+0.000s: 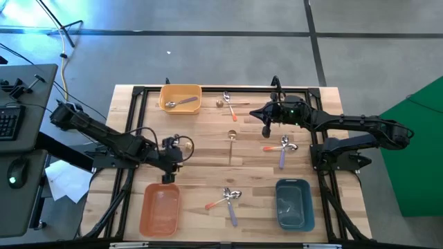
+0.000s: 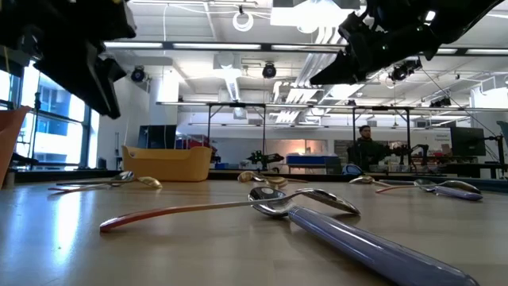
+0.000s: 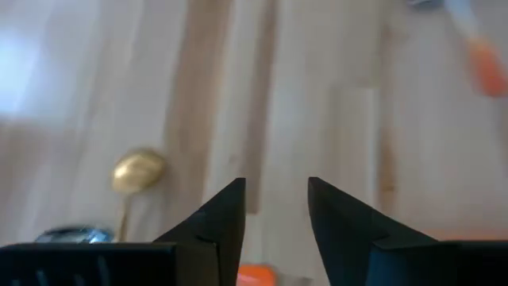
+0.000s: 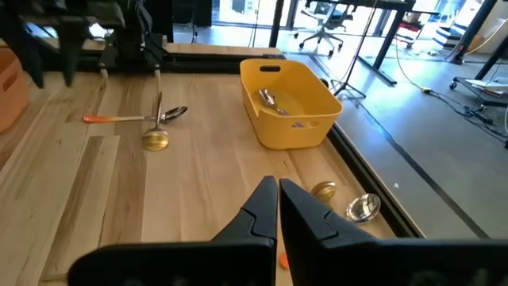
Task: Sort silverware by color (type)
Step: Put the golden spoon into the blue bin
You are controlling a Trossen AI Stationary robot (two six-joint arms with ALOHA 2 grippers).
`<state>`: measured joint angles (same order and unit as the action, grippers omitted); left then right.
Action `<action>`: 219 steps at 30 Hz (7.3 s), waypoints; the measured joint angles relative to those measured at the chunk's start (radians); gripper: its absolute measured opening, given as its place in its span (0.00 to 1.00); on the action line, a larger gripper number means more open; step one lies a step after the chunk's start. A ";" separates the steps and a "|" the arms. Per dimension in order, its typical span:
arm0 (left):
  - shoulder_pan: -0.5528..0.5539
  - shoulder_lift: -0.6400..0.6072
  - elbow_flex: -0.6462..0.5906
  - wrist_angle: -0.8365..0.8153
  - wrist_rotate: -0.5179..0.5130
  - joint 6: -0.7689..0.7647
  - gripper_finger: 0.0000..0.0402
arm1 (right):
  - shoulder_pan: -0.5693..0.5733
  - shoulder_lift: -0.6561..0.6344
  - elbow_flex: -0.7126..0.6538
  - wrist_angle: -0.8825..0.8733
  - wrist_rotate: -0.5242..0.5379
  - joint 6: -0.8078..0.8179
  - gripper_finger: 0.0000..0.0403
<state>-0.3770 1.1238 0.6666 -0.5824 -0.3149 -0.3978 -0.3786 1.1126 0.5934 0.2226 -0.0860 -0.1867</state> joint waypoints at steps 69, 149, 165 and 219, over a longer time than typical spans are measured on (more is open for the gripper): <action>0.527 0.316 -0.032 -0.189 0.220 0.141 0.04 | 0.035 0.000 0.000 0.015 -0.015 0.003 0.00; 0.413 0.503 -0.004 1.479 0.469 0.244 0.01 | 0.510 0.334 -0.055 0.723 0.382 0.329 0.49; 0.420 0.619 0.103 1.461 0.501 0.235 0.01 | 0.517 0.334 -0.055 0.725 0.337 0.257 0.21; 0.416 0.617 0.103 1.432 0.513 0.279 0.39 | 1.210 0.181 0.577 -1.288 0.253 1.678 0.01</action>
<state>0.0387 1.7412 0.7696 0.8494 0.1982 -0.1188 0.8314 1.2934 1.1706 -1.0653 0.1668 1.4915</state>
